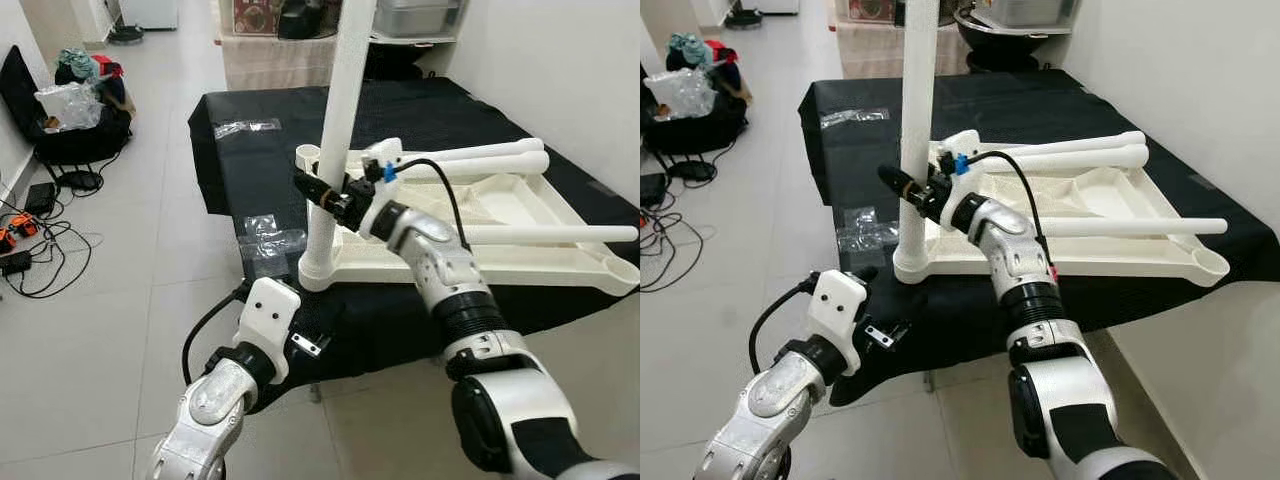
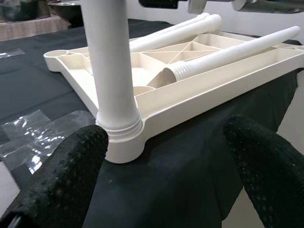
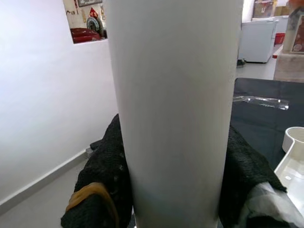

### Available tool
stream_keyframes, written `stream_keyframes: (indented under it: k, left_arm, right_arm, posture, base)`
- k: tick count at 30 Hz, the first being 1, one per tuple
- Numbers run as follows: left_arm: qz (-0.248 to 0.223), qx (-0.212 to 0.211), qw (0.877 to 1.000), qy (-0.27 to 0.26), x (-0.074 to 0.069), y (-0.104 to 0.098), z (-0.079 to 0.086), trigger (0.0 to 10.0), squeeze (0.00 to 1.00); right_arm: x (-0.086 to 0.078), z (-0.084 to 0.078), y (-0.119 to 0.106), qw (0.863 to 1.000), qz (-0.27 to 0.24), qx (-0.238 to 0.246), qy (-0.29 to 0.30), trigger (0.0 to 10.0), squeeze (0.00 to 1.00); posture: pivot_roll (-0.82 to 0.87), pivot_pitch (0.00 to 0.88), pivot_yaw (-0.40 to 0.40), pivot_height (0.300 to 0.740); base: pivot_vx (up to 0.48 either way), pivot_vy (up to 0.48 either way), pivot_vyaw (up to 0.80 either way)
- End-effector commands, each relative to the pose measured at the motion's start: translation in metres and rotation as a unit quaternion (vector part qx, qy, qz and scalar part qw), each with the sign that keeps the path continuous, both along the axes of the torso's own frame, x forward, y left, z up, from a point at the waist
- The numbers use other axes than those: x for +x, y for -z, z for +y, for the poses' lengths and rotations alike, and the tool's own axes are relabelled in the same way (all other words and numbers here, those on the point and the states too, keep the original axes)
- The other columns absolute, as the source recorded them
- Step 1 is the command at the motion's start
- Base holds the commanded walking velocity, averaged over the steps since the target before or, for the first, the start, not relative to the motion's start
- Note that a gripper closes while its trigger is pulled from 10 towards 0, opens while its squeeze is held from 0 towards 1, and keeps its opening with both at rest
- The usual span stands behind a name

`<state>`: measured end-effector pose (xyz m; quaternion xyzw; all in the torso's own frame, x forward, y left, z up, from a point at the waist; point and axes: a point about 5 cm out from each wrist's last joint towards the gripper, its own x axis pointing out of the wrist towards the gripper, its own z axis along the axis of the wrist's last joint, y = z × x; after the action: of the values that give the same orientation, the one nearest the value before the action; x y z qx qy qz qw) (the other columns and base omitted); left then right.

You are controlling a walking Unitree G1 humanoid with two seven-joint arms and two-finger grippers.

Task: Building children table

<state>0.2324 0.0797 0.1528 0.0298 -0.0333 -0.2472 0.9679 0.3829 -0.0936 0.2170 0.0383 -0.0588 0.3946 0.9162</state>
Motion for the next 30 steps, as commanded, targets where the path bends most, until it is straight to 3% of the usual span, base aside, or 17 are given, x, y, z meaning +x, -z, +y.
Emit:
stream_keyframes:
  k: [1, 3, 4, 5, 7, 9, 10, 12, 18, 19, 20, 21, 22, 23, 27, 28, 30]
  left_arm:
    - [0.005, 0.004, 1.0, -0.002, -0.001, 0.004, -0.001, 10.0, 0.0]
    - [0.005, 0.004, 1.0, -0.001, 0.0, 0.003, -0.001, 10.0, 0.0]
    - [0.003, 0.004, 1.0, -0.002, 0.001, 0.003, -0.001, 10.0, 0.0]
    - [0.003, 0.004, 1.0, -0.002, 0.001, 0.003, -0.001, 10.0, 0.0]
    - [0.001, 0.004, 1.0, -0.003, 0.002, 0.001, 0.0, 10.0, 0.0]
    - [0.001, 0.004, 1.0, -0.003, 0.002, 0.001, 0.0, 10.0, 0.0]
    - [0.0, 0.004, 1.0, -0.003, 0.003, 0.001, 0.0, 10.0, 0.0]
    - [-0.002, 0.002, 1.0, 0.0, 0.002, 0.0, -0.002, 10.0, 0.0]
    - [-0.001, 0.002, 1.0, 0.0, 0.002, 0.0, -0.004, 10.0, 0.0]
    - [0.0, 0.0, 1.0, 0.0, 0.002, 0.0, -0.004, 10.0, 0.0]
    - [-0.001, 0.0, 1.0, -0.001, 0.002, 0.0, -0.004, 10.0, 0.0]
    - [-0.001, 0.0, 1.0, -0.001, 0.002, 0.0, -0.004, 10.0, 0.0]
    - [0.001, 0.001, 1.0, -0.001, 0.002, 0.001, -0.004, 10.0, 0.0]
    - [0.002, 0.002, 1.0, -0.001, 0.002, 0.001, -0.004, 10.0, 0.0]
    - [0.002, 0.003, 1.0, 0.0, 0.002, 0.001, -0.004, 10.0, 0.0]
    - [0.001, 0.001, 1.0, -0.001, 0.002, 0.001, -0.003, 10.0, 0.0]
    - [0.0, -0.002, 1.0, -0.002, 0.003, 0.0, -0.003, 10.0, 0.0]
  right_arm:
    - [0.0, 0.001, 0.007, 1.0, 0.01, -0.009, 0.02, 0.0, 0.0]
    - [0.003, -0.001, 0.009, 0.998, 0.018, -0.014, 0.06, 0.0, 0.0]
    - [0.011, -0.018, 0.012, 0.979, 0.038, -0.024, 0.201, 0.0, 0.0]
    - [0.011, -0.018, 0.012, 0.979, 0.038, -0.024, 0.201, 0.0, 0.0]
    - [0.014, -0.057, 0.015, 0.893, 0.065, -0.024, 0.445, 0.0, 0.0]
    - [0.014, -0.057, 0.015, 0.893, 0.065, -0.024, 0.445, 0.0, 0.0]
    - [0.008, -0.069, 0.013, 0.853, 0.063, -0.014, 0.518, 0.0, 0.0]
    - [0.004, -0.072, 0.008, 0.829, 0.058, 0.007, 0.557, 0.0, 0.0]
    - [0.005, -0.059, 0.009, 0.839, 0.052, 0.017, 0.541, 0.0, 0.0]
    - [0.005, -0.054, 0.009, 0.844, 0.055, 0.021, 0.532, 9.1, 0.0]
    - [0.007, -0.045, 0.007, 0.863, 0.053, 0.029, 0.501, 10.0, 0.0]
    - [0.007, -0.045, 0.007, 0.863, 0.053, 0.029, 0.501, 10.0, 0.0]
    - [0.009, -0.034, 0.004, 0.879, 0.057, 0.052, 0.47, 10.0, 0.04]
    - [0.011, -0.025, 0.002, 0.895, 0.059, 0.067, 0.437, 10.0, 1.0]
    - [0.012, -0.012, -0.003, 0.914, 0.068, 0.09, 0.389, 10.0, 1.0]
    - [0.011, 0.0, -0.004, 0.94, 0.078, 0.097, 0.318, 10.0, 0.0]
    - [0.007, 0.016, -0.004, 0.973, 0.081, 0.093, 0.194, 10.0, 0.0]
  posture:
    - [0.04, 0.007, -0.084, 0.74]
    - [0.04, 0.007, -0.084, 0.74]
    - [0.03, 0.017, -0.078, 0.74]
    - [0.03, 0.017, -0.078, 0.74]
    - [0.03, 0.016, -0.081, 0.74]
    - [0.03, 0.016, -0.081, 0.74]
    - [0.03, 0.016, -0.081, 0.74]
    - [0.03, 0.023, -0.079, 0.74]
    - [0.02, 0.023, -0.078, 0.74]
    - [0.03, 0.027, -0.081, 0.74]
    - [0.02, 0.027, -0.078, 0.74]
    - [0.02, 0.027, -0.078, 0.74]
    - [0.02, 0.027, -0.078, 0.74]
    - [0.02, 0.027, -0.078, 0.74]
    - [0.02, 0.03, -0.079, 0.74]
    - [0.02, 0.035, -0.079, 0.74]
    - [0.02, 0.036, -0.077, 0.74]
  base:
    - [0.0, 0.0, 0.0]
    - [0.0, 0.0, 0.0]
    - [0.0, 0.0, 0.0]
    - [0.0, 0.0, 0.0]
    - [0.0, 0.0, 0.0]
    - [0.0, 0.0, 0.0]
    - [0.0, 0.0, 0.0]
    - [0.0, 0.0, 0.0]
    - [0.0, 0.0, 0.0]
    - [0.0, 0.0, 0.0]
    - [0.0, 0.0, 0.0]
    - [0.0, 0.0, 0.0]
    - [0.0, 0.0, 0.0]
    - [0.0, 0.0, 0.0]
    - [0.0, 0.0, 0.0]
    - [0.0, 0.0, 0.0]
    - [0.0, 0.0, 0.0]
